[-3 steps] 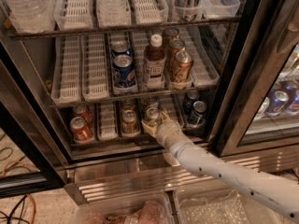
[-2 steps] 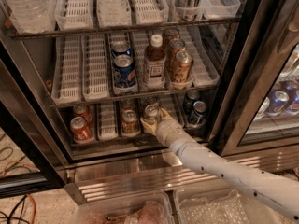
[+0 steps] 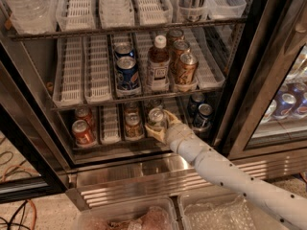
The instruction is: Pick 7up can from bottom shelf of fridge
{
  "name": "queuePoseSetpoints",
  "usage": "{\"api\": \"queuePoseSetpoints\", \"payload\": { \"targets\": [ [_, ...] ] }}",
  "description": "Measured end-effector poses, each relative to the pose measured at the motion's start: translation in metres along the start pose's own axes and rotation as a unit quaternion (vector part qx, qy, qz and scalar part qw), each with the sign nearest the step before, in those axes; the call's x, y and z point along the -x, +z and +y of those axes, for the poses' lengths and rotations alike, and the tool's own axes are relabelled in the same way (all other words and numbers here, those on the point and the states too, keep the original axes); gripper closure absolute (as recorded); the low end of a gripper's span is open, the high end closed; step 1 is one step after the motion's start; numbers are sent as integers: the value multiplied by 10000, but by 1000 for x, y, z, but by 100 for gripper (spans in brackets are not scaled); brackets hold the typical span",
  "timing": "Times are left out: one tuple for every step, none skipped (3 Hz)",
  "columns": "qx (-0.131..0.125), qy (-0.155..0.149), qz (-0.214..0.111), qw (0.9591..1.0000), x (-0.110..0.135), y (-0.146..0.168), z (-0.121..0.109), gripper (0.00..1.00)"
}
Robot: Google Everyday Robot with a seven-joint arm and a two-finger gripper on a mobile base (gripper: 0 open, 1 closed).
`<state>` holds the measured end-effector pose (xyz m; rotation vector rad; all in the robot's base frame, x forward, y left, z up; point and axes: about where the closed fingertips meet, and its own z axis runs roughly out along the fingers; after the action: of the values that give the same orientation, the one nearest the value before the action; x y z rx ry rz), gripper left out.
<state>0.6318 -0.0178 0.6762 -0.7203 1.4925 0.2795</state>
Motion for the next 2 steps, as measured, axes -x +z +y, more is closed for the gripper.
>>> {"api": "queuePoseSetpoints", "payload": {
  "targets": [
    [5, -16, 8, 10000, 7, -40, 3, 100],
    [65, -72, -54, 9999, 17, -77, 11, 100]
  ]
}}
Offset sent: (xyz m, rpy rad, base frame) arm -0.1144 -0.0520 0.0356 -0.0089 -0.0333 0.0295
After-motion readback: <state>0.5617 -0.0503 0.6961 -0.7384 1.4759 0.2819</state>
